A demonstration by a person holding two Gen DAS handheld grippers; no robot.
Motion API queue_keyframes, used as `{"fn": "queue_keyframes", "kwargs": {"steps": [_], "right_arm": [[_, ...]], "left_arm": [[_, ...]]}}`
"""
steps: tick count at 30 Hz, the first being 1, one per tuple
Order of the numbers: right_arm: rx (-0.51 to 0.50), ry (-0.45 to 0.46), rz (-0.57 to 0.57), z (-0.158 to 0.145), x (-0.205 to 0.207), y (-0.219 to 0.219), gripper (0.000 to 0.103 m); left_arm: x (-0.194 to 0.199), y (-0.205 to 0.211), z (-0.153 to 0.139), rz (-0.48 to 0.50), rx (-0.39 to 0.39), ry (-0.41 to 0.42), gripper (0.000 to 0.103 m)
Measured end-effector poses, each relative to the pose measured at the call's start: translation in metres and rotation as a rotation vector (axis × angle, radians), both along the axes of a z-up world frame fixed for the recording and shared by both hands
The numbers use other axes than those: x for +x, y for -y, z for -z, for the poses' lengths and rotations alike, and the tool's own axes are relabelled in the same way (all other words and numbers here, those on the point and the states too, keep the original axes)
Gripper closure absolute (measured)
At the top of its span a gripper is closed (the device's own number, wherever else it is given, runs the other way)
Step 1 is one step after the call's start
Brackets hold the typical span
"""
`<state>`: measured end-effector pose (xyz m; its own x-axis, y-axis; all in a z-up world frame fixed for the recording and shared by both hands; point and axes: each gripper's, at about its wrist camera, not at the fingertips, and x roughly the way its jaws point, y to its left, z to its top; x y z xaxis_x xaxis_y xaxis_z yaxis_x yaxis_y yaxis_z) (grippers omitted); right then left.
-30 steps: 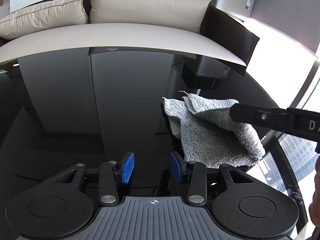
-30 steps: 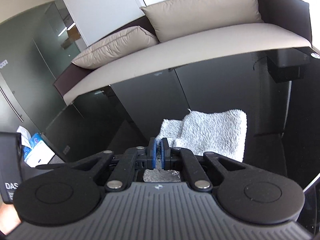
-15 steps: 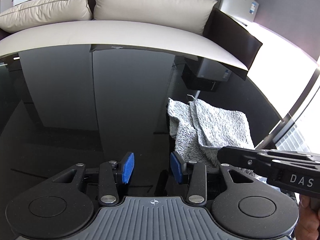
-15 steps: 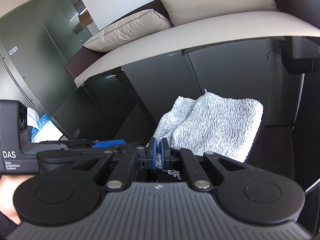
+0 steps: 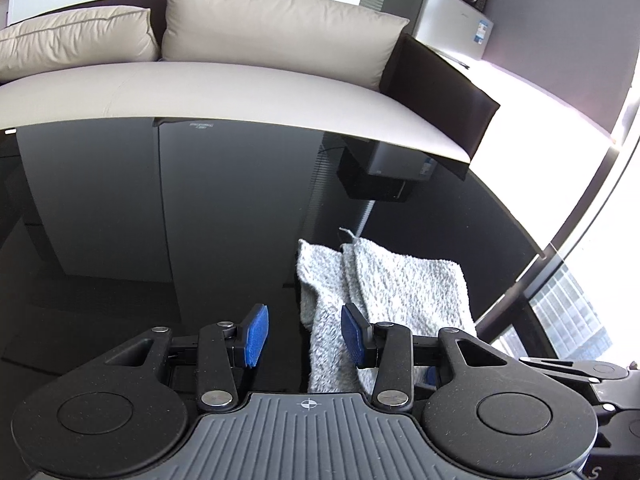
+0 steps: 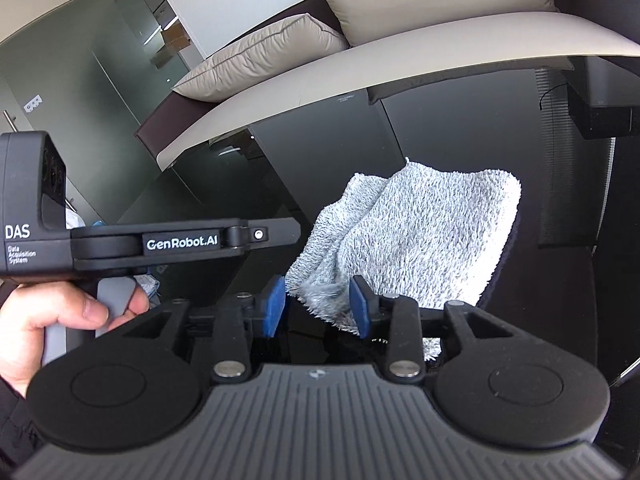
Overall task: Fold towel
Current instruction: 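Fold the held corner over the towel toward the left gripper with the right gripper, then close the left gripper on the towel's folded edge while the right gripper holds the corner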
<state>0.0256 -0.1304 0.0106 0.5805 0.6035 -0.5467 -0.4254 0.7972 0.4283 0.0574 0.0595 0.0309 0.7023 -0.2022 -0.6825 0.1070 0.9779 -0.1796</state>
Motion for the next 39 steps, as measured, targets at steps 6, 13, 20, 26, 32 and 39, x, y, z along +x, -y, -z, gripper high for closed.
{"fn": "queue_keyframes", "kwargs": {"steps": [6,13,20,26,32,39], "right_arm": [[-0.014,0.019,0.000,-0.003,-0.005,0.008,0.065],[-0.016,0.013,-0.002,0.004,-0.004,0.011,0.065],[-0.017,0.012,-0.006,0.006,-0.002,0.013,0.065],[-0.017,-0.001,-0.007,0.009,0.000,0.013,0.065],[-0.013,-0.003,-0.005,0.010,0.000,0.015,0.065],[-0.011,-0.007,-0.004,0.011,0.000,0.017,0.065]], "left_arm": [[0.026,0.018,0.005,0.052,-0.012,-0.018,0.066],[0.045,0.031,0.014,0.070,-0.018,-0.032,0.066],[0.053,0.041,0.016,0.092,-0.031,-0.021,0.066],[0.058,0.048,0.016,0.107,-0.036,-0.022,0.066],[0.065,0.051,0.034,0.095,-0.038,-0.057,0.066],[0.069,0.051,0.037,0.090,-0.061,-0.055,0.074]]}}
